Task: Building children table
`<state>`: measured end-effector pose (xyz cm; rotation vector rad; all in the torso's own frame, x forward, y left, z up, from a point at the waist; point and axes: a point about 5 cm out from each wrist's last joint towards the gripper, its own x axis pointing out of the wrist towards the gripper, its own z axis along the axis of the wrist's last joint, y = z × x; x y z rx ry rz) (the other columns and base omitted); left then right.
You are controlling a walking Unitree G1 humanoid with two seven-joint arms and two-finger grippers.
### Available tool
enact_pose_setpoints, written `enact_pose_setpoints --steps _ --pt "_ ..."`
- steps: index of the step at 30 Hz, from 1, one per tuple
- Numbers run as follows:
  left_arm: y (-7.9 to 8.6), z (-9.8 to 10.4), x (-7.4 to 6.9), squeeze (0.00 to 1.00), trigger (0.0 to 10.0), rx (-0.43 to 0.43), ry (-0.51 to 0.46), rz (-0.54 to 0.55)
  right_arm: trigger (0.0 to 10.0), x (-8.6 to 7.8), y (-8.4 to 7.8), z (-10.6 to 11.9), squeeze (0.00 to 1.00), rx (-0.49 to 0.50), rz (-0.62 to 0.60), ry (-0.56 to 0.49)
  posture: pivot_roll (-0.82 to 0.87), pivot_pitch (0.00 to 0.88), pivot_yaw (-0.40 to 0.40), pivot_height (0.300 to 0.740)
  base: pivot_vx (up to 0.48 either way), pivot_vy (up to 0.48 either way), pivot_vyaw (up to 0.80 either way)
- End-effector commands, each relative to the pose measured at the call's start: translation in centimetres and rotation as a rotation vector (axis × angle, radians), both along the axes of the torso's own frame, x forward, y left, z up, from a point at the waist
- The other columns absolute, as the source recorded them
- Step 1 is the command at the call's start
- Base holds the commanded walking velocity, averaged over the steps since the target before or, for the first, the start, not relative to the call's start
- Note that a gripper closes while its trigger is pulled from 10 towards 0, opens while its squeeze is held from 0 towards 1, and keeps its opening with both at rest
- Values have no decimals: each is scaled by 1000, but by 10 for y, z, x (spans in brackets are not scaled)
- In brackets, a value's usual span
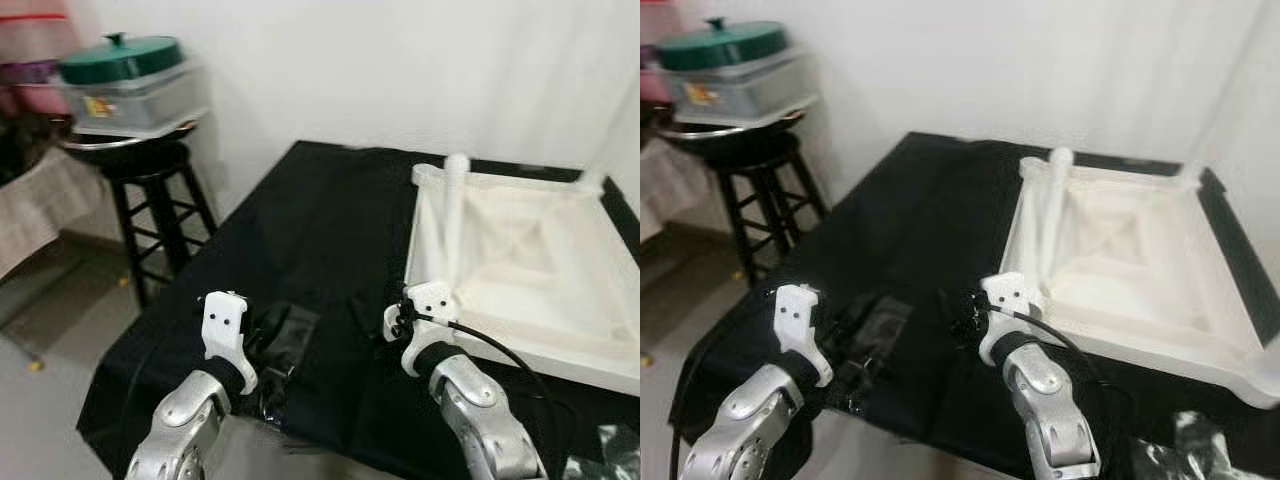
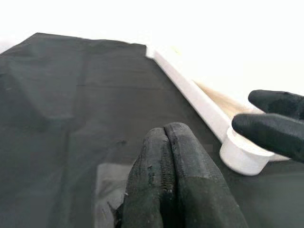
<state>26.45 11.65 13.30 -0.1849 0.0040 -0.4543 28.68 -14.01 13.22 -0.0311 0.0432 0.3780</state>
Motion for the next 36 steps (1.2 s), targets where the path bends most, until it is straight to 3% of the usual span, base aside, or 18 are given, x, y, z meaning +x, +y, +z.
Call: enact_pose_setpoints --steps 1,5,22,29,36 --pt "1 -2 3 0 10000 -5 -2 12 10000 0 0 -3 0 -21 9 6 -102 0 -74 740 0 0 -800" --pt "-2 1 8 0 10000 -31 -26 30 10000 2 -5 -5 0 -53 14 7 -107 0 -81 740 0 0 -800" --pt "-9 -1 15 0 10000 30 -51 -78 10000 9 -4 -7 0 -10 19 9 -89 0 -31 740 0 0 -800" --pt "-8 7 12 0 10000 124 -135 -136 10000 9 -3 -8 0 15 23 9 -73 0 -19 740 0 0 -800" --pt "4 31 14 0 10000 276 -260 -217 10000 7 -8 -4 0 113 3 -8 -67 0 -8 740 0 0 -686"
